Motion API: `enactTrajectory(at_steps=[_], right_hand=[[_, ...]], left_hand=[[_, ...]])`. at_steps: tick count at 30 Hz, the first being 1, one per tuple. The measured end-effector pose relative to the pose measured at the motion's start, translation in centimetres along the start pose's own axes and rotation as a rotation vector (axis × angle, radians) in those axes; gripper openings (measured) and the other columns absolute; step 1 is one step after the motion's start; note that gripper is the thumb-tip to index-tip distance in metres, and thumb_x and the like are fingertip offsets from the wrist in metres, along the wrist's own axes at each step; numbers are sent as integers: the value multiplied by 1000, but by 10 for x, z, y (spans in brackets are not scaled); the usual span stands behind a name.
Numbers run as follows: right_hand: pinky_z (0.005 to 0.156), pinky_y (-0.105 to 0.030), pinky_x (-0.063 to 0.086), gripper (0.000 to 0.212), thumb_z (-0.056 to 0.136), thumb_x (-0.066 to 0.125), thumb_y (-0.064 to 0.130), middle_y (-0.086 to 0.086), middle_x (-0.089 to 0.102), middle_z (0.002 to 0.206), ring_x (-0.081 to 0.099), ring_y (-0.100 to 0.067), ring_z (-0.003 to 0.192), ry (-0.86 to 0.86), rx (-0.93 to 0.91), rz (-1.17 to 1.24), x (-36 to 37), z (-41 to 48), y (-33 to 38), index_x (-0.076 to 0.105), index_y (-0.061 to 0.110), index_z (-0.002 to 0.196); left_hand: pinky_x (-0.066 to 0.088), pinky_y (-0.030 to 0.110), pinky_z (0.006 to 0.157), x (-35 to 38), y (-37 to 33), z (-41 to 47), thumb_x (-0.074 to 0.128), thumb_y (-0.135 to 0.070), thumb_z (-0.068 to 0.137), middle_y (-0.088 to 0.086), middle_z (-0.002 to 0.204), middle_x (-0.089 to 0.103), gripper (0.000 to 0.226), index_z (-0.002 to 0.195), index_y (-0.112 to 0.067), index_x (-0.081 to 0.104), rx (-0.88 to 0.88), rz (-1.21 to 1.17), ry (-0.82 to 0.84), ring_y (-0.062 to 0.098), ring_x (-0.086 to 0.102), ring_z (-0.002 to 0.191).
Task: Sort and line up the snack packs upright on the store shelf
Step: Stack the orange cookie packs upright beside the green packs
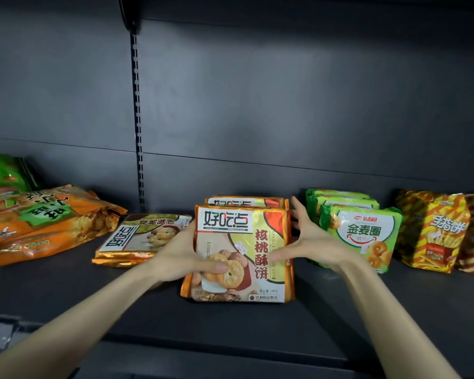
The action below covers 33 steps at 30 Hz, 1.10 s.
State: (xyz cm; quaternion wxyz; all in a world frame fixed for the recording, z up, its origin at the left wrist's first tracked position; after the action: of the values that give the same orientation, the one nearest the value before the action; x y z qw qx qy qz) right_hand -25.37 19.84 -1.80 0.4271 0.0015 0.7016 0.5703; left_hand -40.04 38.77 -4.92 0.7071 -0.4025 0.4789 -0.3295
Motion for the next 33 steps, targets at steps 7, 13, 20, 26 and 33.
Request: enactTrajectory(at_steps=[7,13,20,26,33], right_hand=[[103,-34,41,147,51,92,13,9,58,126,57,-6,113,26,-1,187,5,5,-18,-16,32,147],[90,-28,53,93,60,86,1,7,68,116,65,-9,105,50,-89,241,14,1,-19,37,24,136],[85,-28,54,99,55,89,10,4,67,118,65,-11,107,-9,-91,267,21,12,-25,36,22,137],[77,-18,53,96,58,87,3,7,66,118,65,-6,104,-15,-86,278,24,13,-28,35,27,134],[94,-35,50,92,52,91,10,5,68,114,66,-9,103,-133,-88,283,24,16,-32,42,25,129]], left_hand=[[53,15,73,3,-1,-4,88,-4,56,-16,104,68,83,114,-40,41,51,12,-73,-4,63,100],[51,11,79,4,3,-3,89,-12,57,-9,120,57,104,132,-28,19,81,64,-99,-6,57,108],[54,15,78,1,6,3,85,-33,62,-17,111,64,91,133,-30,27,35,152,-103,-7,62,101],[48,14,85,-8,2,0,58,-59,72,-31,108,59,70,133,-33,36,-18,282,-76,-10,59,98],[32,48,107,-53,29,-10,15,-74,80,2,127,59,80,125,-21,55,-289,679,-375,26,51,121]])
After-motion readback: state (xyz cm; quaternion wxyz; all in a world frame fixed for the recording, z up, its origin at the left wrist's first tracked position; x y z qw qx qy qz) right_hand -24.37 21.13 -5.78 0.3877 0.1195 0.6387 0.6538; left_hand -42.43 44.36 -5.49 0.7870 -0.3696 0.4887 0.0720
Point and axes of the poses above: each hand's wrist, its own z-axis towards the middle knuckle, its own x-axis out of the palm, y = z × x, the point moved 3 cm from there along z, towards the middle knuckle
